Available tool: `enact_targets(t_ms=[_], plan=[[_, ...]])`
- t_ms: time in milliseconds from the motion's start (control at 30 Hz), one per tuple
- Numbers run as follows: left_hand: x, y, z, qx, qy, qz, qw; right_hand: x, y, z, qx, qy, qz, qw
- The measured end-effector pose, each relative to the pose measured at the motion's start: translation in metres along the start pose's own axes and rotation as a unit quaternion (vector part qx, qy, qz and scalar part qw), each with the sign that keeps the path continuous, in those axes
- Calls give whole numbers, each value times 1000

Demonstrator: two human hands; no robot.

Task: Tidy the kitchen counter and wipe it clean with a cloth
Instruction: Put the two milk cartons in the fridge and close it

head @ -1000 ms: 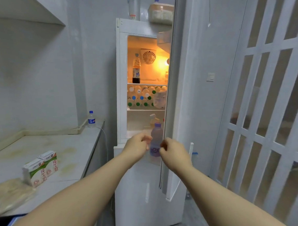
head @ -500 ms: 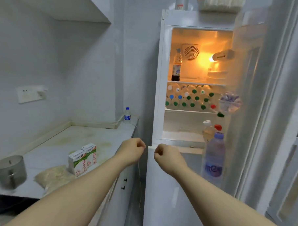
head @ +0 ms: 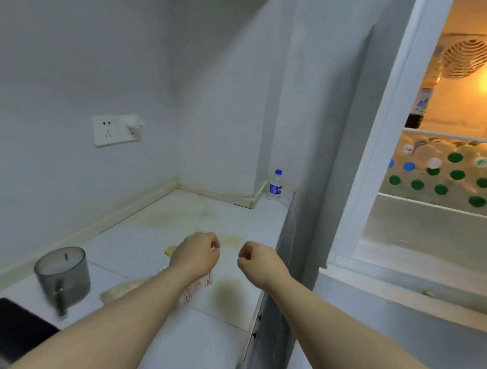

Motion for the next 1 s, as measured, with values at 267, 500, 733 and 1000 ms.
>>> enact_targets(t_ms=[267, 500, 733, 1000], plan=[[-60, 34, 41, -82, -80, 81, 990, -12, 57, 72, -129, -45, -56, 989], [-86, 50, 44, -105, -150, 46, 982, -9, 88, 96, -186, -101, -111, 971], [-90, 53, 46, -97, -144, 45, 984, -11, 97, 108, -135, -130, -180, 966], [-85, 51, 48, -111, -138, 54, 983, -2, 104, 104, -132, -129, -131, 974]])
Point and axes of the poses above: each hand's wrist, its own z-axis towards the middle knuckle, its own y-axis out of the palm, x = y × z, the point moved 2 cm from there along z, towards the middle knuckle, and after that the axes turned 4 degrees about -y, right-handed, at the moved point
